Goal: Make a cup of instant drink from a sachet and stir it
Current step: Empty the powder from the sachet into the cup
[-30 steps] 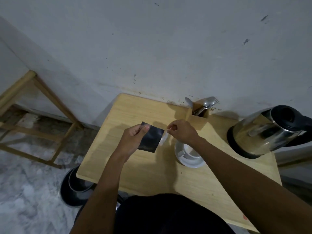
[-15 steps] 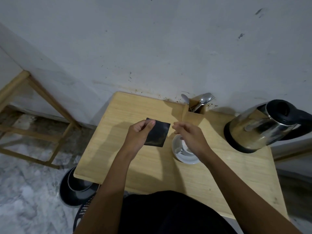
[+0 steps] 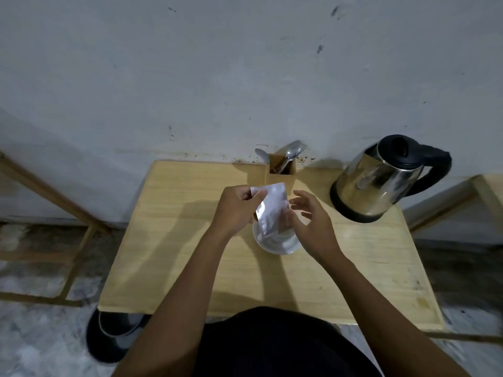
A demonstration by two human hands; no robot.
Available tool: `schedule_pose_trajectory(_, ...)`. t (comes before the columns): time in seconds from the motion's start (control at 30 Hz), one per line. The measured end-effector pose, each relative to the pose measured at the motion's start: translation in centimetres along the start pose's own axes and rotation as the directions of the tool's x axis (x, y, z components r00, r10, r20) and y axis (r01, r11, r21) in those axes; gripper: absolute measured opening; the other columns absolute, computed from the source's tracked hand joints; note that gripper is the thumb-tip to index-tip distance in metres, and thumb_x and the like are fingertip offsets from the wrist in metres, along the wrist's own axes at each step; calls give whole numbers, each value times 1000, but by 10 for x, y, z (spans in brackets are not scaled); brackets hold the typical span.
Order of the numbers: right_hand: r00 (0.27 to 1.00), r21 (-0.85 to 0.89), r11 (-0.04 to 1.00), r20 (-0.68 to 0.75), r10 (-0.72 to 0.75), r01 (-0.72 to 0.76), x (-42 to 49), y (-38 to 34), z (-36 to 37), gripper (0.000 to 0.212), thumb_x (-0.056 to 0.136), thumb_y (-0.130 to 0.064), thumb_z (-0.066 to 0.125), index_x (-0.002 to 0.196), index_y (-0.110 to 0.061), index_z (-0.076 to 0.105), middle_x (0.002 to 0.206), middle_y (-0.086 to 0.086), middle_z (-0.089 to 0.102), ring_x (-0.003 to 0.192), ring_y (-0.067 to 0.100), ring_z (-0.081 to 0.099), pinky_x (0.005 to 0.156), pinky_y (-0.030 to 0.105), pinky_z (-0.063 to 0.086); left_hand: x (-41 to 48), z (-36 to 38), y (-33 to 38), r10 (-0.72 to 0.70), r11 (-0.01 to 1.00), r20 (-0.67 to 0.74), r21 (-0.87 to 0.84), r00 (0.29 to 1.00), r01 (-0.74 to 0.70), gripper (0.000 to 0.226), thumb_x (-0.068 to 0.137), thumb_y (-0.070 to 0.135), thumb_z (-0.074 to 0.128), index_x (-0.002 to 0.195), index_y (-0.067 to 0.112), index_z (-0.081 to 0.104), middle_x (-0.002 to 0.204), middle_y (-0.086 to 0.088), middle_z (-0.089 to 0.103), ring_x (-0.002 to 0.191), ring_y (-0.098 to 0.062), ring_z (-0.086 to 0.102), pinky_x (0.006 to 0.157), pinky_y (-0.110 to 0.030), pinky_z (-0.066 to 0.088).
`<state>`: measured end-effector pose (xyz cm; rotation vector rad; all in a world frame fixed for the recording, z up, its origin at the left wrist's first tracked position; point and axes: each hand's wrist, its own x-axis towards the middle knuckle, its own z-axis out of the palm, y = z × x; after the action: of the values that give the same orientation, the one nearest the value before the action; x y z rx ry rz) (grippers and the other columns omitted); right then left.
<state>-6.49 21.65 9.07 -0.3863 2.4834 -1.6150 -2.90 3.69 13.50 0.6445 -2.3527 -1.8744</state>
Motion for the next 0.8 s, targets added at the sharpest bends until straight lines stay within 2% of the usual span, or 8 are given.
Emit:
schedule_pose_trajectory(0.1, 989, -57, 994, 117, -91, 98, -20, 15, -9, 64, 82, -24, 74, 137, -29, 41, 135, -15, 46, 122, -6, 46, 86, 4, 38, 1, 15, 6, -1, 1000, -4, 12, 1000, 1, 36, 85, 22, 64, 75, -12, 59, 59, -20, 53, 35, -11, 50, 43, -21, 39)
schedule_pose_trajectory(0.17, 979, -125, 979, 141, -144, 162, -30, 24, -12, 76, 77, -22, 77, 139, -30, 35, 140, -15, 36, 123, -7, 41, 84, 6, 42, 1, 25, 7, -3, 1000, 8, 15, 1000, 3, 39, 85, 22, 64, 76, -15, 57, 64, -32, 57, 36, -13, 52, 44, -25, 41)
schedule_pose_trajectory(0.3, 978, -221, 954, 2, -208, 203, -38, 33, -11, 60, 76, -5, 72, 129, -23, 48, 135, -9, 45, 115, 0, 47, 76, 23, 52, 0, 39, 6, -39, 999, 38, 10, 999, 39, 41, 84, 24, 64, 79, -16, 58, 74, -37, 62, 46, -20, 57, 47, -29, 44)
schedule_pose_trajectory(0.4, 974, -203, 964, -111, -198, 172, -39, 38, -11, 44, 81, 7, 63, 117, -18, 59, 117, -10, 60, 100, 0, 55, 77, 24, 50, -3, 44, 6, -58, 998, 73, 15, 996, 58, 40, 86, 23, 63, 75, -16, 59, 66, -32, 65, 40, -17, 55, 44, -23, 44)
schedule_pose_trajectory(0.5, 976, -147, 981, -159, -147, 124, -40, 41, -13, 23, 93, -5, 60, 113, -15, 65, 107, -13, 68, 95, -8, 59, 73, 12, 46, -2, 43, 3, -105, 994, 102, 13, 989, 104, 48, 88, 34, 61, 76, -13, 63, 68, -23, 71, 45, -21, 58, 48, -27, 47)
schedule_pose_trajectory(0.63, 991, -89, 996, -132, -20, 8, -37, 43, -18, 17, 96, -17, 59, 110, -21, 68, 100, -27, 66, 92, -13, 60, 69, 7, 43, 0, 35, -7, -166, 985, 62, -36, 984, 168, 49, 90, 49, 54, 82, 4, 70, 73, -13, 75, 51, -19, 58, 47, -23, 44)
schedule_pose_trajectory(0.73, 992, -115, 986, -37, 117, -120, -28, 48, -21, 19, 96, -29, 59, 109, -21, 70, 98, -18, 71, 93, -11, 62, 71, 7, 45, -1, 28, -32, -66, 986, -53, 148, 996, 74, 39, 90, 48, 53, 84, 12, 70, 80, 0, 72, 64, -9, 60, 61, -21, 43)
schedule_pose_trajectory(0.8, 983, -148, 974, 34, 181, -174, -22, 50, -22, 25, 96, -37, 55, 107, -20, 70, 98, -9, 73, 94, 2, 66, 73, 16, 48, -3, 26, -52, -62, 960, 8, 275, 998, 57, 30, 87, 45, 58, 101, 20, 67, 97, 5, 69, 85, -13, 64, 67, -21, 43)
